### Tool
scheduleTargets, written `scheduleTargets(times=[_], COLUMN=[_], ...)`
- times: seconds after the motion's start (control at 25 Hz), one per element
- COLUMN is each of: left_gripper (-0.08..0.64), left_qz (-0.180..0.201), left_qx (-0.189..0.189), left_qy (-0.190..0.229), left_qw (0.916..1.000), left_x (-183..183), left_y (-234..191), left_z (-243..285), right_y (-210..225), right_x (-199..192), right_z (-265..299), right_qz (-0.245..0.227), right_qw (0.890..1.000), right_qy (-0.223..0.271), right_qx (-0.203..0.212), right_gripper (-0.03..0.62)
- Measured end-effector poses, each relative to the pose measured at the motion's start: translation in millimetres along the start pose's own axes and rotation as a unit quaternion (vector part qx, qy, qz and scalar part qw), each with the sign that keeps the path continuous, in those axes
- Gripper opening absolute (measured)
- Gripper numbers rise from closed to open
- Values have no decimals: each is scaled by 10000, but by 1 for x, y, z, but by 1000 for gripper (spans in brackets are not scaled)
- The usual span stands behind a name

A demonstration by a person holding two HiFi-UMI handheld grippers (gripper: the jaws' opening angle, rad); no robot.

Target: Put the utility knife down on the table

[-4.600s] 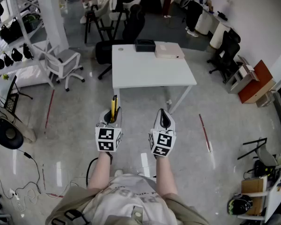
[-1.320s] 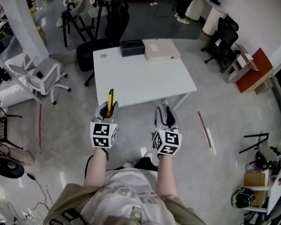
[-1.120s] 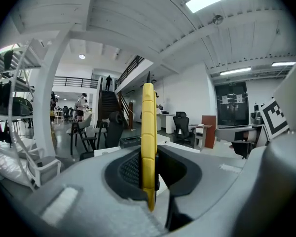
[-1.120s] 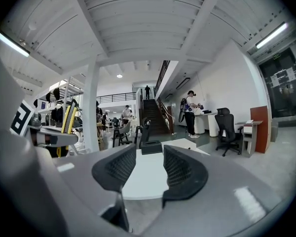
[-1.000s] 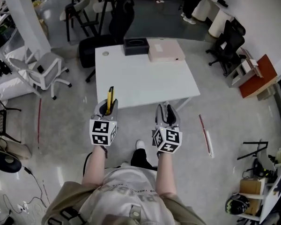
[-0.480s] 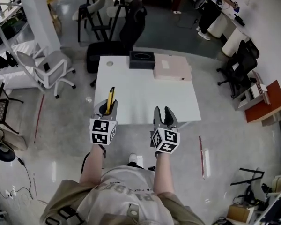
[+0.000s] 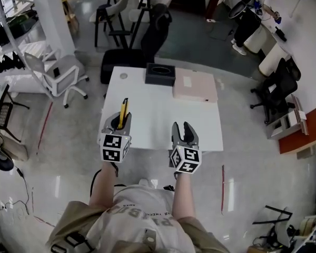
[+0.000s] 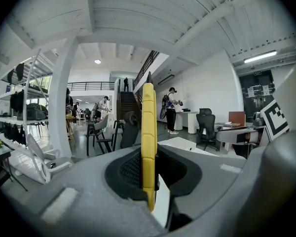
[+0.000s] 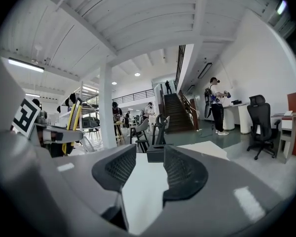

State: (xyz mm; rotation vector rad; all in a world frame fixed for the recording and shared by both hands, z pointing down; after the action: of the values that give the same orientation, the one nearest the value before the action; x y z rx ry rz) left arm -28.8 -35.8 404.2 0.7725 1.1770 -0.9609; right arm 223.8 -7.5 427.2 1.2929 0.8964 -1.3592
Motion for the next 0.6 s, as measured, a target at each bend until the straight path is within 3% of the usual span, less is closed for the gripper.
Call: scheduleTargets(times=[0.6], left_gripper=[51], left_qz=[-62], left_qx=[236], left_qy=[-332], left_qw=[9992], left_x=[-26], left_y=[9], left_z=[5], right_y=[20], right_x=[-21], right_z=[14], right_qz=[71], right_qw=[9992], right_qy=[-245], right_qx=[298], right_gripper=[156])
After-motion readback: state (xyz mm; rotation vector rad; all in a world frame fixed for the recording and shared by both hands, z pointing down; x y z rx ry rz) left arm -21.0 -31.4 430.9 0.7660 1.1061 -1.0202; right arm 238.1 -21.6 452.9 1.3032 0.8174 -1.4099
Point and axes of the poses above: the fingertips, and each gripper's own axes: z forward along the fingers, y to its right, x out of its top, the point moved 6 cm from there along -z, backward along the fingers
